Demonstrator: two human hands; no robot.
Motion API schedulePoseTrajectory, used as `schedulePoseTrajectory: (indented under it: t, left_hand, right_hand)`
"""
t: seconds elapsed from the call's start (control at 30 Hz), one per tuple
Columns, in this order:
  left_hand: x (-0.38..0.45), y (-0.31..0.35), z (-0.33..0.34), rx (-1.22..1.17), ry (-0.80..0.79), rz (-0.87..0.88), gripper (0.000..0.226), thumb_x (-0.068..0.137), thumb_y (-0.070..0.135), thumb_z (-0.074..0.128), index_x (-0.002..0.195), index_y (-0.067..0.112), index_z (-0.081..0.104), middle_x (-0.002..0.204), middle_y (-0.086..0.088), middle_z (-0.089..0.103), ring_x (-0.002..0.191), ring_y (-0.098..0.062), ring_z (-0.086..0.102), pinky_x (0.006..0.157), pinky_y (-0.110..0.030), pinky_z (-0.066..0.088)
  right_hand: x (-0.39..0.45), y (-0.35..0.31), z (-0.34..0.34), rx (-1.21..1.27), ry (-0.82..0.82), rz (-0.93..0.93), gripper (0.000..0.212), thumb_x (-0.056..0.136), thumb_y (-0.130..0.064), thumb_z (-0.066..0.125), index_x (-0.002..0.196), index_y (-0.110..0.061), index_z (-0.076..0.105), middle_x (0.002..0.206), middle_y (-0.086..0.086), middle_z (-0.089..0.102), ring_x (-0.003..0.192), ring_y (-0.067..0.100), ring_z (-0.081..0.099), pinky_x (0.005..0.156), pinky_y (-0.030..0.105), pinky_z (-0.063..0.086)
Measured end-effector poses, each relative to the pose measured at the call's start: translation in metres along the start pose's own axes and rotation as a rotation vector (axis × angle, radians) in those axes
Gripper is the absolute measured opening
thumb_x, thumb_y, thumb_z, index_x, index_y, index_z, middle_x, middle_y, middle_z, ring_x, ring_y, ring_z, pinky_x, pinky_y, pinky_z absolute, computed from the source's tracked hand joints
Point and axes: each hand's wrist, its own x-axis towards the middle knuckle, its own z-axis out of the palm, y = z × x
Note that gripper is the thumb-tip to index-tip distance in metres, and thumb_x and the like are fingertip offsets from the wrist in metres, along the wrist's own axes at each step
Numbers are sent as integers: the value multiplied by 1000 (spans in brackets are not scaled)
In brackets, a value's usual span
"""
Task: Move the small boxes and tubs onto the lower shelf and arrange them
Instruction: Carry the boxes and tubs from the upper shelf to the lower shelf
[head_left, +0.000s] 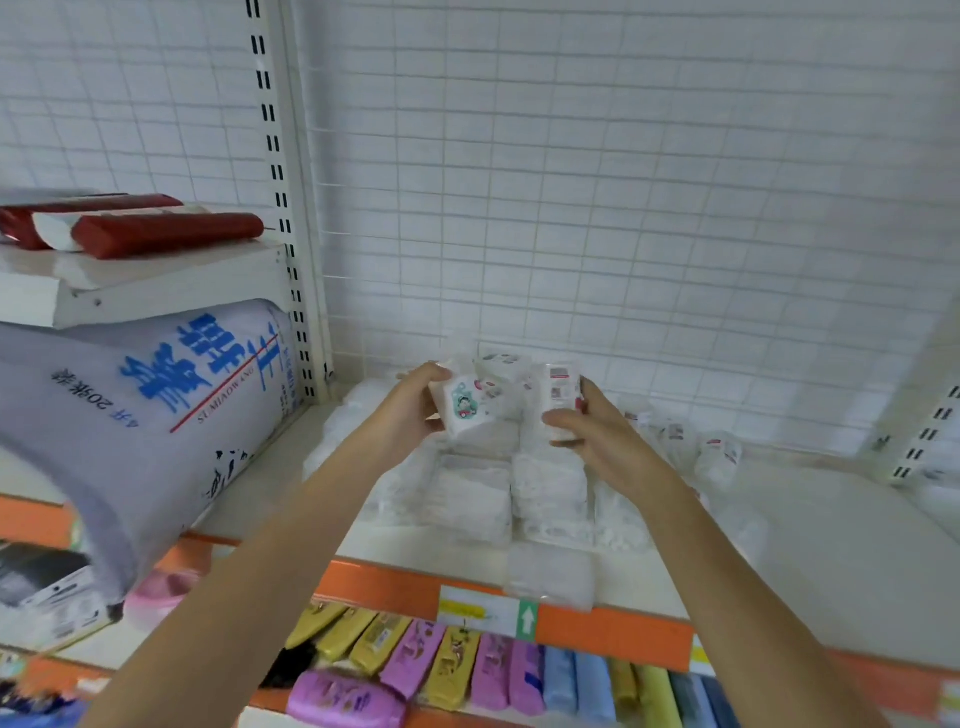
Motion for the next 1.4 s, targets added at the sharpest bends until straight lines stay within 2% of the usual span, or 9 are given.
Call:
schedulePoseTrajectory:
  t: [0.1, 0.23, 0.4, 0.57, 0.7, 0.83, 1.0, 1.2, 1.4]
  left_hand:
    - [-2, -4, 7, -71, 24, -57, 17, 86, 25, 45, 90, 13, 57, 89, -6, 65, 83, -20, 60, 74, -29, 44]
    - [-7, -10, 18, -119, 6, -66, 46, 79, 33, 58, 117, 7, 56, 119, -18, 62, 113, -33, 56, 104, -45, 39]
    - [-13, -14, 42, -19, -86, 26, 26, 82, 27, 60, 101, 10, 64, 93, -7, 71, 88, -24, 65, 85, -37, 48]
    - [-15, -20, 80, 16, -146, 54, 72, 57, 40, 73, 117, 3, 55, 104, -13, 65, 95, -26, 62, 82, -36, 47]
    - [-20, -33, 139, 5, -230, -2, 61, 53, 33, 76, 107, 12, 55, 92, -5, 65, 84, -20, 63, 78, -31, 46]
    - [-35, -60, 228, -16, -358, -56, 42, 68, 21, 68, 106, 12, 54, 90, -5, 62, 79, -18, 61, 70, -26, 47]
    - [-68, -107, 360, -47, -534, -142, 40, 58, 26, 63, 95, 12, 59, 71, 0, 67, 63, -12, 65, 56, -19, 50]
    - [-123, -161, 499, -4, -779, -185, 42, 47, 39, 66, 78, 16, 53, 69, -3, 55, 62, -19, 57, 55, -25, 45]
    - [-145, -205, 597, 62, -821, -225, 60, 47, 37, 70, 101, 12, 61, 84, -6, 67, 70, -15, 65, 62, -23, 49]
  right_hand:
    - [-13, 0, -4, -286, 155, -100, 66, 69, -11, 79, 122, -28, 44, 108, -4, 56, 97, 12, 56, 77, 22, 45]
    - [-32, -4, -14, -479, 226, -199, 54, 62, -13, 84, 104, -28, 52, 107, -6, 54, 97, 10, 52, 73, 15, 42]
    - [-56, -14, -28, -482, 211, -214, 44, 67, -22, 81, 101, -34, 56, 112, -1, 54, 98, 14, 57, 76, 20, 51]
    - [-88, -20, -59, -288, 291, -211, 31, 76, -19, 74, 101, -24, 55, 107, 4, 56, 89, 15, 61, 70, 23, 48]
    - [-132, -26, -108, -71, 270, -214, 43, 68, -5, 75, 103, -28, 65, 99, -1, 48, 91, 19, 53, 85, 29, 43]
    - [-196, -25, -171, 213, 438, -241, 39, 69, 11, 57, 92, -20, 63, 100, 6, 63, 86, 21, 59, 73, 32, 49]
    - [-297, -14, -254, 395, 725, -209, 28, 53, -4, 62, 79, -12, 55, 74, 12, 62, 69, 27, 60, 55, 26, 52]
    - [-418, -9, -332, 177, 968, -167, 47, 52, -24, 82, 80, -14, 46, 66, 1, 60, 62, 20, 60, 53, 28, 50]
    - [-499, -4, -390, -29, 1120, -87, 58, 59, -16, 79, 108, -15, 48, 105, 8, 63, 88, 20, 65, 69, 34, 51]
